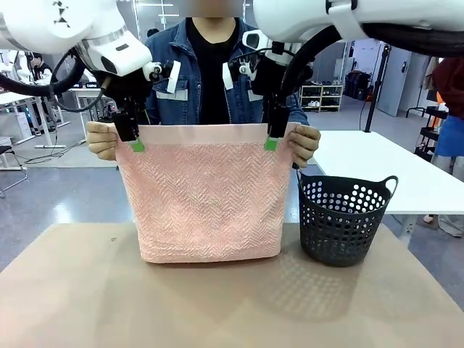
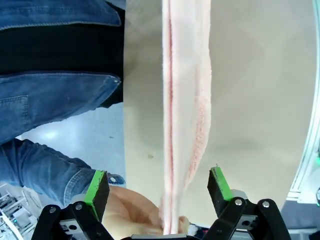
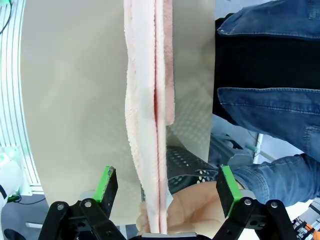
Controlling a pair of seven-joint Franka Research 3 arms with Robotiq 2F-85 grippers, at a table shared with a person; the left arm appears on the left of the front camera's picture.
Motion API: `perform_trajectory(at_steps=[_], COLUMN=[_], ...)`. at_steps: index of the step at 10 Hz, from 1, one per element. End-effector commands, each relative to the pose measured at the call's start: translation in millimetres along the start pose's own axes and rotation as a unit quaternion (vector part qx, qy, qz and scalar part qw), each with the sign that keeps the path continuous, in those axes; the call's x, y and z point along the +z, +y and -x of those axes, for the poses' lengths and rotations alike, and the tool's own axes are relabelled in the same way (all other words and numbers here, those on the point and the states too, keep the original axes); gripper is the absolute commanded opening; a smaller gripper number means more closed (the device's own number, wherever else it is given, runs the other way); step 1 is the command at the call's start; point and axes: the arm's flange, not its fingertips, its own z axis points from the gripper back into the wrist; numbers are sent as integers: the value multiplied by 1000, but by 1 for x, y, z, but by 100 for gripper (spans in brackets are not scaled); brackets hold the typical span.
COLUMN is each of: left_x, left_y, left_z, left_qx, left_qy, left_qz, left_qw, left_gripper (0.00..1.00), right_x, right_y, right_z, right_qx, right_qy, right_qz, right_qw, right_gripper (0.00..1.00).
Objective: Fold the towel.
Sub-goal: Release the end of the 100 cm Hotel Towel you were holding and grab the top end of the folded side.
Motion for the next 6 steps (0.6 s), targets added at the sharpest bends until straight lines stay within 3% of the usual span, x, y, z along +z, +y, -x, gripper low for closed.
perform_trajectory(at_steps=[1,2,3,4,5,6], left_x=[-5,-11,-14,-17,-15,-15], left_y=[12,13,14,15,13,12], left_z=[-3,-1,1,0,1,2], left_qx=[13,18,26,21,21,21], left_qy=[21,22,24,19,19,17], left_qz=[20,31,39,40,42,42], left_qw=[999,999,999,999,999,999], left_gripper=[100,100,46,43,0,0], right_x=[-3,-8,-13,-17,-16,-15], right_y=[-8,-8,-8,-11,-9,-9], right_z=[-4,-3,-2,-1,-1,0], right_qx=[0,-1,-2,-6,-8,-10], right_qy=[18,18,21,22,21,20], right_qz=[-16,-23,-30,-31,-33,-32], right_qw=[1000,1000,999,999,999,999], right_gripper=[100,100,85,41,25,0])
